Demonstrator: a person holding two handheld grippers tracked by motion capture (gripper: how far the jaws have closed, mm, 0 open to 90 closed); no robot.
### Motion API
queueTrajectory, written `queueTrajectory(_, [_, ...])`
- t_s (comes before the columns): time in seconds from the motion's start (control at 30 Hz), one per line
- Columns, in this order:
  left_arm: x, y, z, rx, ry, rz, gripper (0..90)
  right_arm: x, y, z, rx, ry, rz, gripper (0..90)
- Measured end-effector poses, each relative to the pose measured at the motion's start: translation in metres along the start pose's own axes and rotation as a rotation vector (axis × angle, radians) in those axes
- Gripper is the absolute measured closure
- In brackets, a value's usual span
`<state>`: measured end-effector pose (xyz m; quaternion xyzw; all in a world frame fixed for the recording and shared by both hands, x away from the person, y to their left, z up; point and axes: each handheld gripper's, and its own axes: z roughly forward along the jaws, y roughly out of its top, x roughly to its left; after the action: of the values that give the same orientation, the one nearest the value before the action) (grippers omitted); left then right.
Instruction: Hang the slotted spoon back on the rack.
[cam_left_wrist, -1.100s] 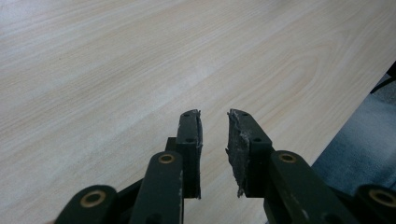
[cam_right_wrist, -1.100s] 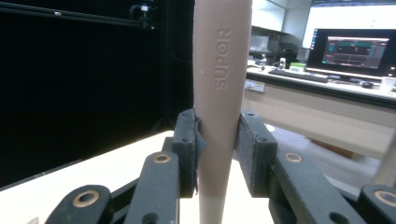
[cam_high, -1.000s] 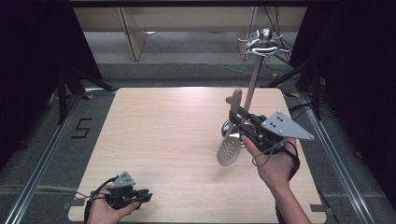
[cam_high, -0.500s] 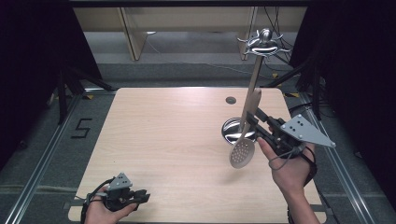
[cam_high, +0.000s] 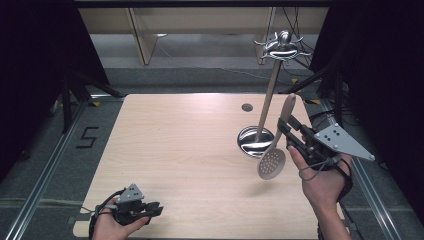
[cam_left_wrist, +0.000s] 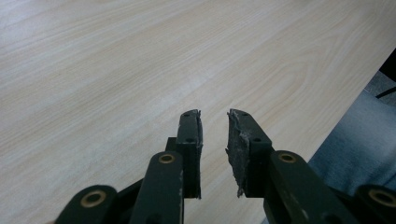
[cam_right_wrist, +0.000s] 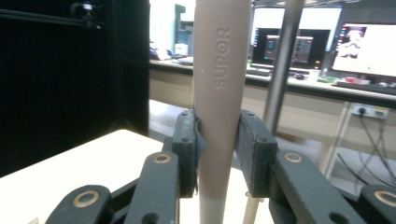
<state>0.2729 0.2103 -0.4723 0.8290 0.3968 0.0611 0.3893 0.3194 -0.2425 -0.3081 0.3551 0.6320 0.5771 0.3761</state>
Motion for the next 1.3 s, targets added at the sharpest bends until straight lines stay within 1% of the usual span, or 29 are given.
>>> queueTrajectory(0.03, [0.001, 0.0, 0.0, 0.004, -0.004, 0.016, 73.4, -0.001, 0.001, -0.001, 0.005, -0.016, 0.004, 71.0])
queueTrajectory(0.07, [0.0, 0.0, 0.001, -0.004, -0.006, -0.006, 73.4, -0.001, 0.001, -0.001, 0.005, -0.016, 0.004, 71.0])
queueTrajectory(0.1, [0.001, 0.0, 0.001, -0.005, 0.01, -0.002, 73.4, 0.0, 0.001, -0.001, 0.01, -0.019, 0.014, 71.0])
queueTrajectory(0.13, [0.001, 0.0, 0.0, -0.007, -0.007, 0.0, 73.4, -0.002, 0.001, -0.001, 0.006, -0.034, 0.01, 71.0])
queueTrajectory(0.23, [0.003, 0.001, -0.003, -0.012, -0.003, 0.002, 73.4, -0.003, 0.001, -0.001, 0.002, -0.063, 0.019, 71.0])
queueTrajectory(0.27, [0.004, 0.001, -0.003, -0.017, -0.003, 0.01, 73.4, -0.004, 0.002, 0.0, 0.004, -0.069, 0.006, 71.0])
queueTrajectory(0.3, [0.003, 0.001, -0.001, -0.037, -0.005, -0.016, 73.4, -0.003, 0.002, 0.0, 0.006, -0.074, 0.012, 71.0])
queueTrajectory(0.37, [0.005, 0.001, -0.002, -0.017, -0.003, -0.012, 73.1, -0.005, 0.004, 0.0, 0.003, -0.095, -0.007, 71.0])
queueTrajectory(0.47, [0.005, 0.001, -0.001, -0.03, 0.003, -0.016, 72.2, -0.005, 0.005, 0.001, -0.001, -0.107, 0.0, 71.0])
queueTrajectory(0.53, [0.006, 0.001, -0.002, -0.032, 0.013, -0.004, 71.4, -0.005, 0.007, 0.001, 0.004, -0.11, 0.006, 71.0])
queueTrajectory(0.57, [0.004, 0.0, -0.002, -0.039, 0.021, -0.02, 70.8, -0.005, 0.009, 0.002, 0.0, -0.125, 0.007, 71.0])
queueTrajectory(0.6, [0.005, 0.0, -0.002, -0.043, 0.037, -0.016, 70.6, -0.006, 0.01, 0.003, -0.005, -0.125, -0.007, 71.0])
queueTrajectory(0.63, [0.005, 0.001, -0.003, -0.042, 0.036, -0.006, 70.2, -0.005, 0.01, 0.004, -0.002, -0.117, 0.013, 71.0])
queueTrajectory(0.67, [0.005, 0.001, -0.004, -0.048, 0.037, 0.005, 70.2, -0.005, 0.01, 0.004, -0.002, -0.117, 0.013, 71.0])
queueTrajectory(0.7, [0.004, 0.0, -0.004, -0.057, 0.053, -0.012, 69.0, -0.005, 0.012, 0.005, -0.005, -0.132, 0.008, 71.0])
queueTrajectory(0.73, [0.005, 0.0, -0.004, -0.058, 0.057, 0.005, 68.5, -0.005, 0.012, 0.006, -0.002, -0.135, 0.008, 71.0])
queueTrajectory(0.83, [0.004, 0.0, -0.006, -0.071, 0.052, -0.002, 67.4, -0.004, 0.013, 0.007, -0.003, -0.135, 0.016, 71.0])
queueTrajectory(0.87, [0.006, 0.0, -0.007, -0.059, 0.053, 0.006, 66.3, -0.005, 0.014, 0.008, -0.005, -0.136, 0.008, 70.9])
queueTrajectory(0.9, [0.004, 0.0, -0.006, -0.08, 0.058, -0.019, 65.0, -0.005, 0.014, 0.009, -0.008, -0.135, 0.002, 71.0])
queueTrajectory(0.93, [0.006, 0.0, -0.006, -0.088, 0.074, 0.005, 63.1, -0.005, 0.014, 0.01, -0.011, -0.139, -0.003, 71.0])
queueTrajectory(0.97, [0.006, 0.0, -0.007, -0.11, 0.102, -0.012, 56.2, -0.003, 0.015, 0.01, -0.006, -0.135, 0.029, 70.9])
queueTrajectory(1.0, [0.006, 0.0, -0.007, -0.11, 0.102, -0.012, 52.1, -0.003, 0.015, 0.01, -0.006, -0.135, 0.029, 70.9])
queueTrajectory(1.03, [0.006, 0.001, -0.008, -0.113, 0.099, -0.004, 52.1, -0.003, 0.016, 0.011, -0.012, -0.135, 0.021, 71.0])
queueTrajectory(1.1, [0.006, 0.001, -0.007, -0.137, 0.111, 0.018, 39.2, -0.004, 0.017, 0.012, -0.012, -0.137, 0.011, 71.0])
queueTrajectory(1.13, [0.005, 0.002, -0.007, -0.153, 0.113, 0.023, 39.2, -0.004, 0.017, 0.012, -0.012, -0.137, 0.011, 71.0])
queueTrajectory(1.17, [0.006, 0.003, -0.009, -0.131, 0.117, 0.044, 33.9, -0.003, 0.017, 0.012, -0.012, -0.129, 0.034, 71.0])
queueTrajectory(1.2, [0.003, 0.003, -0.007, -0.168, 0.12, 0.01, 33.9, -0.003, 0.017, 0.012, -0.012, -0.129, 0.034, 71.0])
queueTrajectory(1.23, [0.004, 0.005, -0.009, -0.162, 0.132, 0.055, 30.7, -0.004, 0.017, 0.013, -0.016, -0.139, 0.025, 70.9])
queueTrajectory(1.3, [0.003, 0.005, -0.008, -0.181, 0.124, 0.041, 29.9, -0.005, 0.018, 0.013, -0.018, -0.139, 0.021, 70.9])
